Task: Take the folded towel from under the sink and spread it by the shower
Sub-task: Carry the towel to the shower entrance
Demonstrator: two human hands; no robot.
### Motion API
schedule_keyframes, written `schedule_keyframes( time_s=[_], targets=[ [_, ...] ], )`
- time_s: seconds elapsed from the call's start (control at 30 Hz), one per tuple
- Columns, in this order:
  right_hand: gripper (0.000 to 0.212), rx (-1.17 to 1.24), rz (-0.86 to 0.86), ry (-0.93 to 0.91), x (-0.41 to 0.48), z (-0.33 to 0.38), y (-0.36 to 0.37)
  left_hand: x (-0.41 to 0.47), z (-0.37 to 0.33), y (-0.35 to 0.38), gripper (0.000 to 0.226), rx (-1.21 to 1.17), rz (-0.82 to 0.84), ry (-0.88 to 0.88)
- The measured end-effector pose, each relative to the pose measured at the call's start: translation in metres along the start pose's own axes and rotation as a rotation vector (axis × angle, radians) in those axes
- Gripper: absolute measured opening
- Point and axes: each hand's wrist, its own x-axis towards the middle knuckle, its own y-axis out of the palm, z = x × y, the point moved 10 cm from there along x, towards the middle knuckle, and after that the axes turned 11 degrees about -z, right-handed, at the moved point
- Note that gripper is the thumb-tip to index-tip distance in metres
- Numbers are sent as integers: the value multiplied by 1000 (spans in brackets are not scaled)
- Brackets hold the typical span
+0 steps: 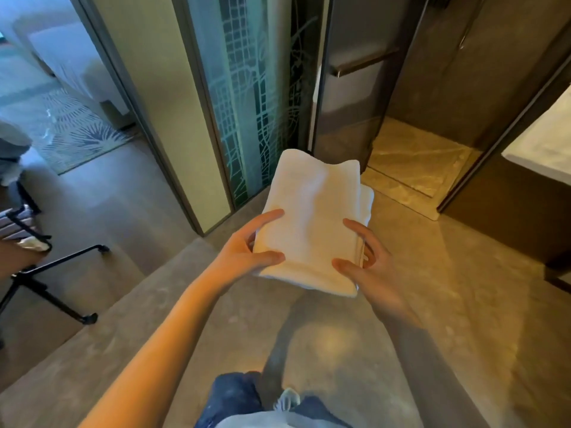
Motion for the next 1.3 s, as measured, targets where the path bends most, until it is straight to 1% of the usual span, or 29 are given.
schedule_keyframes(
  time_s=[0.23, 0.4, 0.53, 0.67, 0.83, 1.0, 1.17, 1.3],
  targets=[
    [69, -23, -92, 10, 82, -8, 7, 103, -2, -4, 67, 55, 75, 46],
    [71, -57, -233, -22, 151, -12, 2, 196, -4, 6, 69, 86, 171, 91],
    [68, -101, -350, -47, 197, -6, -5, 268, -11, 20, 70, 66, 250, 53],
    [67, -99, -466, -34, 236, -3, -19, 331, -22, 40, 70, 14, 347, 35],
    [65, -114, -589, 1, 269, 0, -53, 388, -28, 91, 69, 1, 471, 20],
    [65, -119, -666, 27, 290, -5, -109, 427, -24, 158, 71, 53, 541, 15],
    [66, -153, -667, 45, 325, -14, -187, 458, -26, 242, 71, 66, 573, 16],
    [63, -175, -613, 43, 364, -11, -255, 483, -39, 307, 71, 37, 521, 1]
  ],
)
